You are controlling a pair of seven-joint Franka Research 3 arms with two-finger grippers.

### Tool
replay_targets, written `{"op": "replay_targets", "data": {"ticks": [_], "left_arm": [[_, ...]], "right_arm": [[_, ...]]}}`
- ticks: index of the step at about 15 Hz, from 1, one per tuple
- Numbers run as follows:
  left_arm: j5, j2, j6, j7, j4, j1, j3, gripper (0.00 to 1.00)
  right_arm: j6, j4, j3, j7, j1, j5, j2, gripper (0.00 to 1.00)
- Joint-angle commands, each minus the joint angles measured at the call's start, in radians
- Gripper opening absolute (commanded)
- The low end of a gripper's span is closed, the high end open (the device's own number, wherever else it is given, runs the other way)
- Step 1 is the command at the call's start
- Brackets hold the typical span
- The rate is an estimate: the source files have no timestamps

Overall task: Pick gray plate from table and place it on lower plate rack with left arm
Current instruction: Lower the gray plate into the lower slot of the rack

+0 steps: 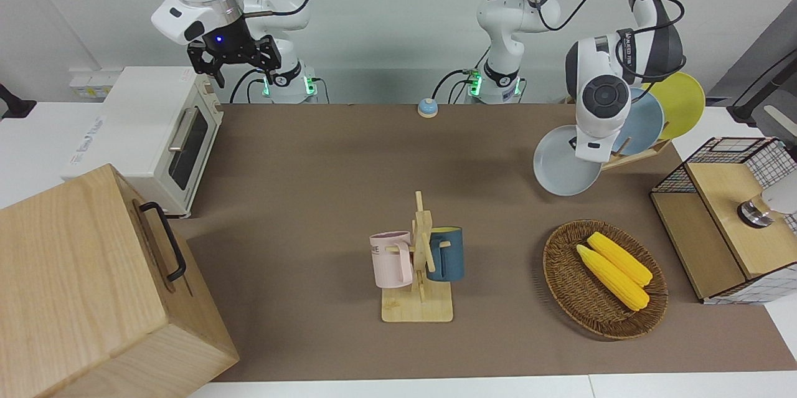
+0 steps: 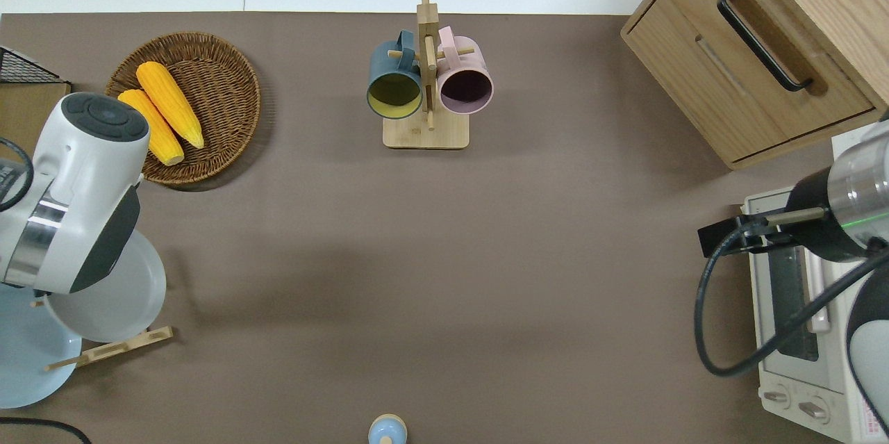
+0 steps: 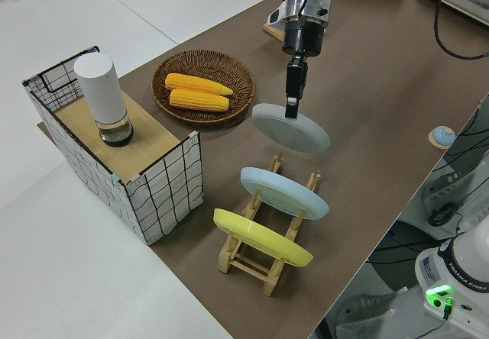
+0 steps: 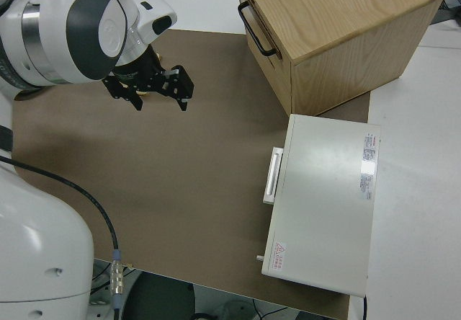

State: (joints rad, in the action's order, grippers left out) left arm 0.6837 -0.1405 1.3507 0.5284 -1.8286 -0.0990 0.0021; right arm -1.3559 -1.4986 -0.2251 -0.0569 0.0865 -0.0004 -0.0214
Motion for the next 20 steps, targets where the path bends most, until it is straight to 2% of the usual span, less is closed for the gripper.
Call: {"op": "replay_targets", "data": {"ticks": [1,3,8,12,19,20], "left_arm": [[0.123,-0.001,-0.122,0.004,0.008,-0.028,0.001,0.00],[0.142,-0.002,-0.162,-0.008,0.008,-0.028,-0.010,0.00],[0.129,-0.019,-0.173,-0.024,-0.003,-0.036,-0.022,0.00],[0.131,-0.091,-0.199,0.001,-0.012,-0.045,-0.021,0.00],[0.122,-0.102,-0.196,0.002,-0.015,-0.044,-0.021,0.00],[0.106,-0.103,-0.187,0.002,-0.015,-0.044,-0.021,0.18]], "right_arm": [[0.015,0.006,-0.006,0.003,0.015,0.003,-0.005,0.990],[0.015,0.006,-0.006,0.003,0.015,0.003,-0.005,0.987],[0.015,0.006,-0.006,0.003,0.013,0.003,-0.005,0.987],[0.015,0.006,-0.006,0.003,0.015,0.003,-0.005,0.987],[0.015,0.006,-0.006,0.003,0.013,0.003,-0.005,0.990],[0.015,0.006,-0.006,0.003,0.013,0.003,-0.005,0.987]]}}
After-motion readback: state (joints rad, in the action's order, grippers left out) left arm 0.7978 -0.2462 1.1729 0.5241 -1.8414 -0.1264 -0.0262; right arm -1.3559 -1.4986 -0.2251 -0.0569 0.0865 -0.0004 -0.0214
